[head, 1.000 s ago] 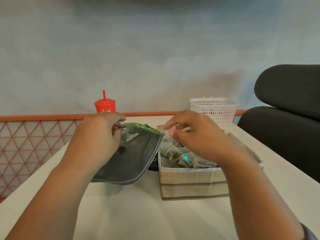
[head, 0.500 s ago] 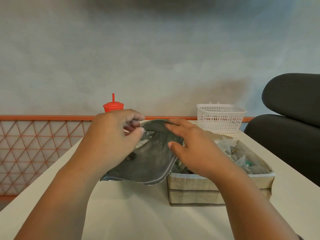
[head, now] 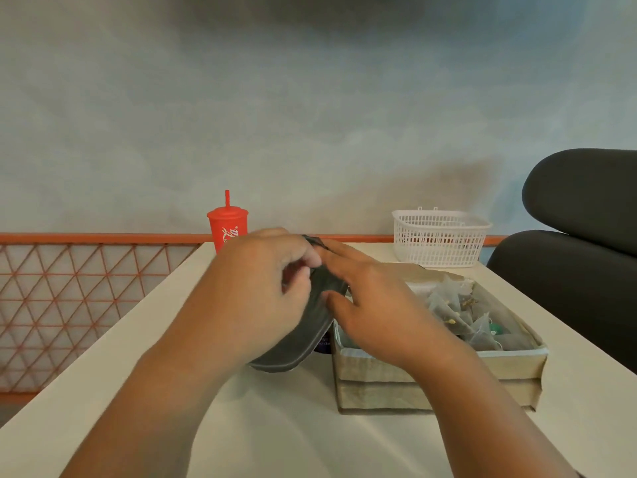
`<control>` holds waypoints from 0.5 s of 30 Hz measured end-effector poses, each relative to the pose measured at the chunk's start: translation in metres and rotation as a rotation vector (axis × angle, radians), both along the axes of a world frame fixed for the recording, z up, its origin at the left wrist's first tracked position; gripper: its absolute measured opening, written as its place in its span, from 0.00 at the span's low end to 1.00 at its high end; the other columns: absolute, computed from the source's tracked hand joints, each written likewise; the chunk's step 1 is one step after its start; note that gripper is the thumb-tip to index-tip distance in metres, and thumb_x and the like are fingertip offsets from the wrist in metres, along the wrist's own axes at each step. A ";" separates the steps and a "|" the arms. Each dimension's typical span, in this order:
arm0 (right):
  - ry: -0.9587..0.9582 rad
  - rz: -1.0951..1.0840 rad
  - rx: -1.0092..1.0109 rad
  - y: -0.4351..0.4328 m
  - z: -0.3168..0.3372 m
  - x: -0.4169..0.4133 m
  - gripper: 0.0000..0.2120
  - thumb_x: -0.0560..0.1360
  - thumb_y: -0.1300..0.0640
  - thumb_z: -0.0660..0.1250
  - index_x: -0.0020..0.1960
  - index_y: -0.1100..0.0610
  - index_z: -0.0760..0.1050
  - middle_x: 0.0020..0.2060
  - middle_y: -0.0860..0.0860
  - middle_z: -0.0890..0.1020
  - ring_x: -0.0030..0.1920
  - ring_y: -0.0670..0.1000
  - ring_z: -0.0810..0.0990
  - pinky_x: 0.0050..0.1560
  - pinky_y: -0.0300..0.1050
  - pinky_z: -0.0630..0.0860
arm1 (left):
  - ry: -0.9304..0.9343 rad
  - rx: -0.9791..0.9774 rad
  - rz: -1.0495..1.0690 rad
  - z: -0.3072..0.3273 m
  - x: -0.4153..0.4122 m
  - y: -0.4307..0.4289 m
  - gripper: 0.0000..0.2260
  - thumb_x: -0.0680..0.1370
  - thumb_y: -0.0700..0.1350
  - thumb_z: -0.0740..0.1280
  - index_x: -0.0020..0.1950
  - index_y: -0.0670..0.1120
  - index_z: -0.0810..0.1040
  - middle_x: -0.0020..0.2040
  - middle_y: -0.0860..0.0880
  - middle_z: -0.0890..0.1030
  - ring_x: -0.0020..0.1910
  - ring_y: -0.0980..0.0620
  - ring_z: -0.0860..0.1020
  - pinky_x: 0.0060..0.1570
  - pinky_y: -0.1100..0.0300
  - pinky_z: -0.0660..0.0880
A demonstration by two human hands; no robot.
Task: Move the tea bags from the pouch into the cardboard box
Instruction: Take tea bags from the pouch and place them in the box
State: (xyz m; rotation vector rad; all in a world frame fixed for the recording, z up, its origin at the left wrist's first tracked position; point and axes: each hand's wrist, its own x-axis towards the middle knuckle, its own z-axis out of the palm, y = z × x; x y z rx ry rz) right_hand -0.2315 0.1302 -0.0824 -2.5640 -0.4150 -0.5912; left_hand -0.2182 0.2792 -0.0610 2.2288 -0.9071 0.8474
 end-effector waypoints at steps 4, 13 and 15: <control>0.038 0.026 0.015 0.000 0.002 -0.002 0.26 0.78 0.61 0.59 0.74 0.48 0.58 0.73 0.39 0.58 0.72 0.41 0.56 0.65 0.27 0.49 | 0.101 0.278 0.098 -0.017 0.012 -0.007 0.10 0.77 0.44 0.61 0.54 0.52 0.79 0.51 0.54 0.79 0.49 0.54 0.77 0.46 0.66 0.69; 0.112 0.095 -0.027 0.010 0.000 -0.006 0.26 0.79 0.63 0.55 0.74 0.47 0.57 0.74 0.39 0.57 0.73 0.44 0.57 0.70 0.35 0.53 | 0.621 0.871 0.411 -0.019 0.051 -0.040 0.20 0.82 0.45 0.52 0.74 0.43 0.58 0.73 0.42 0.62 0.72 0.44 0.61 0.69 0.51 0.57; 0.128 0.104 -0.042 0.013 -0.002 -0.005 0.26 0.79 0.63 0.55 0.74 0.47 0.57 0.74 0.40 0.56 0.73 0.46 0.57 0.73 0.42 0.56 | 0.640 0.836 0.450 -0.014 0.051 -0.044 0.23 0.82 0.46 0.51 0.75 0.43 0.49 0.76 0.43 0.54 0.74 0.45 0.55 0.71 0.53 0.51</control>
